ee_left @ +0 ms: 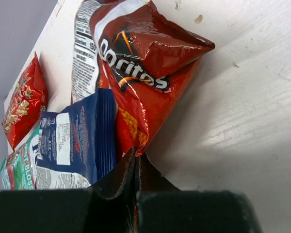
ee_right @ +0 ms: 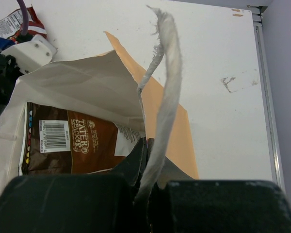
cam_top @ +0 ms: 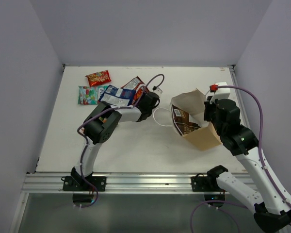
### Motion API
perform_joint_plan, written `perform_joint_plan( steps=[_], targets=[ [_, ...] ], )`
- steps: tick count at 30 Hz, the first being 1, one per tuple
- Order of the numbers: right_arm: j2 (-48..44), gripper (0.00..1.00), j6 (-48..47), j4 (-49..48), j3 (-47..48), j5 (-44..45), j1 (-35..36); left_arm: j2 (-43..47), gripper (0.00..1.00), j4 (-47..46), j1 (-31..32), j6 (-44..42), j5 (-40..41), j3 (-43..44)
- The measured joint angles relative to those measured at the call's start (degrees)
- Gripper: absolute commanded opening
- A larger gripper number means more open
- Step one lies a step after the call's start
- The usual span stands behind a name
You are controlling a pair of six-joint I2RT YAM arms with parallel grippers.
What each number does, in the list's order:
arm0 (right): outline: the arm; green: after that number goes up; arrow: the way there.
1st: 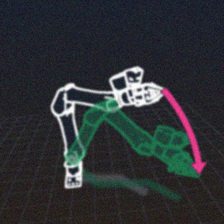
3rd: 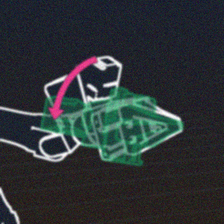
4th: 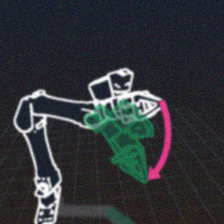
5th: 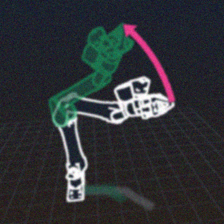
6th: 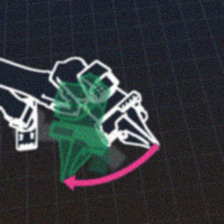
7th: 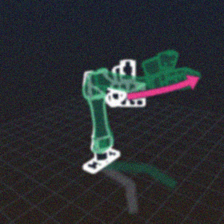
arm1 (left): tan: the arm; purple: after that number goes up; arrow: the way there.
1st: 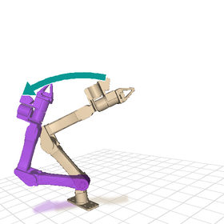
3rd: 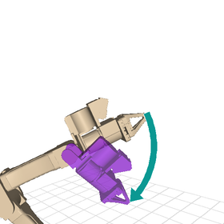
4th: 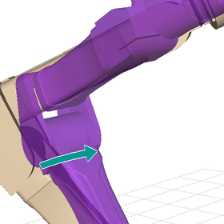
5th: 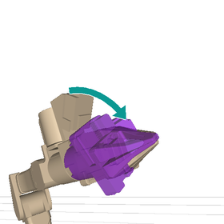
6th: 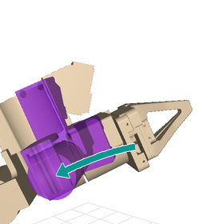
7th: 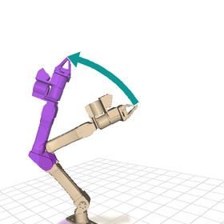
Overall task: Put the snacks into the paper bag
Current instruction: Pick up the snack from the center of the board.
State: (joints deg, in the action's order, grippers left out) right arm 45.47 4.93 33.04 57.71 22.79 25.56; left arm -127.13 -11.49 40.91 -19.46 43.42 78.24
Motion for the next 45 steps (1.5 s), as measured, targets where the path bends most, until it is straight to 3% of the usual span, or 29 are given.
perform_joint_plan(
  steps=[6, 11, 17, 24, 30, 34, 37, 45],
  targets=[
    [-0.3, 0.0, 0.0, 0.0, -0.1, 0.0, 0.0, 10.0, 0.0, 11.8, 0.0, 8.7, -6.0, 1.8],
    [-0.9, 0.0, 0.0, 0.1, -0.1, 0.0, 0.0, 17.9, 0.0, 21.4, 0.0, 17.5, -13.7, 8.4],
    [-1.7, 0.0, 0.2, 0.2, -0.1, 0.0, 0.0, 23.7, 0.0, 30.4, -1.0, 29.0, -30.4, 12.1],
    [-2.3, 0.0, 0.2, 0.2, -0.1, 0.0, 0.0, 25.5, 0.0, 34.2, -6.6, 40.8, -56.1, 5.9],
    [-2.5, 0.0, 0.2, 0.2, -0.2, 0.0, 0.0, 28.5, 0.0, 37.3, -6.7, 45.8, -65.2, -0.3],
    [-2.5, 0.0, 0.2, 0.2, -0.2, 0.0, 0.0, 33.9, 0.0, 41.2, -5.2, 46.3, -66.7, -0.6],
    [-2.5, 0.0, 0.3, 0.2, -0.4, 0.0, 0.0, 36.5, 0.0, 44.7, -2.6, 45.3, -63.5, 1.5],
    [-2.6, 0.0, 0.4, 0.2, -0.9, -0.3, 0.0, 34.6, 0.0, 50.8, -1.5, 42.8, -47.0, 5.5]
  ],
)
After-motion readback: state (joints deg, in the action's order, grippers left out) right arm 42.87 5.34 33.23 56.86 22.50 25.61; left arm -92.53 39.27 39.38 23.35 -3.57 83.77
